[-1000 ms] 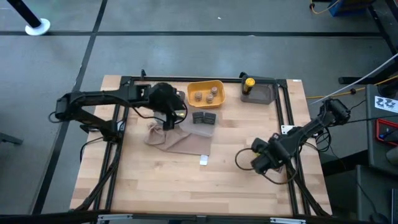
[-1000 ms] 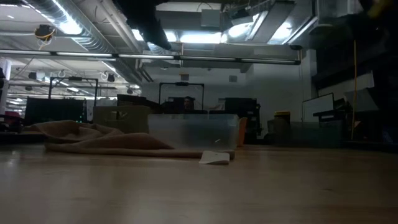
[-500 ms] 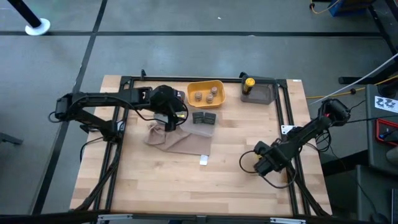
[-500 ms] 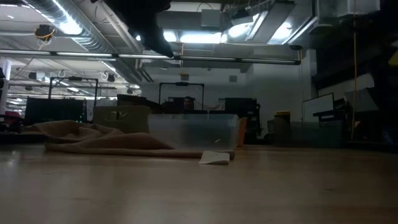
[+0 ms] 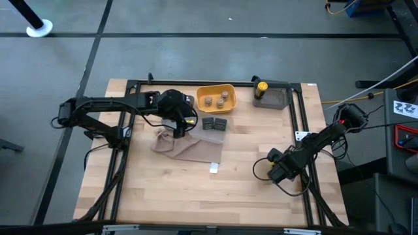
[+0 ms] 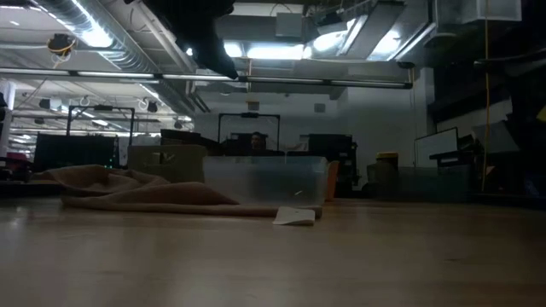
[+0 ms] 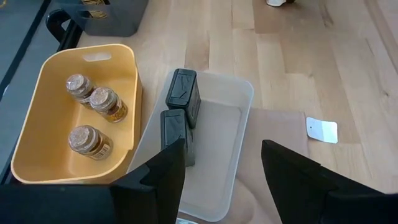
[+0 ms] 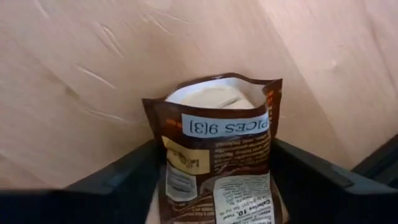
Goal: Sort spices by type
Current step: Put the orange seasoning pack into the gray bin
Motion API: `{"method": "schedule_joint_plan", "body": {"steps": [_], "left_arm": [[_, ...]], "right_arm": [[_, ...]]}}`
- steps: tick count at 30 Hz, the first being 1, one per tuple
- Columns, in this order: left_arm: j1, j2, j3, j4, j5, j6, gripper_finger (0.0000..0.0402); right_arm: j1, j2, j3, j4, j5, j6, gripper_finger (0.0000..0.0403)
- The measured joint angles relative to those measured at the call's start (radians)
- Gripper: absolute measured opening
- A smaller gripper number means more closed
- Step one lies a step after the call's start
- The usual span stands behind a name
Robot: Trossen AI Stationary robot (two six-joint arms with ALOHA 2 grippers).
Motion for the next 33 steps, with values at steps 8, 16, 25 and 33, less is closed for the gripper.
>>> {"method": "schedule_joint_plan", "body": {"steps": [8, 16, 25, 33], "left_arm": [[0.0, 0.0, 0.0, 0.0, 0.0, 0.0, 0.0194], [-0.01, 0.0, 0.0, 0.001, -0.001, -0.037, 0.0194], [-0.076, 0.0, 0.001, 0.001, 0.0, -0.174, 0.0194], [-0.144, 0.0, 0.001, 0.064, 0.022, -0.23, 0.0194]], "right_arm": [[0.0, -0.001, -0.008, 0.075, 0.035, -0.002, 0.0154], [0.0, 0.001, 0.029, 0.252, 0.273, -0.003, 0.0075], [0.0, 0.001, 0.088, 0.49, 0.697, -0.084, 0.0081], [0.0, 0.001, 0.141, 0.876, 1.033, -0.593, 0.0082]]}}
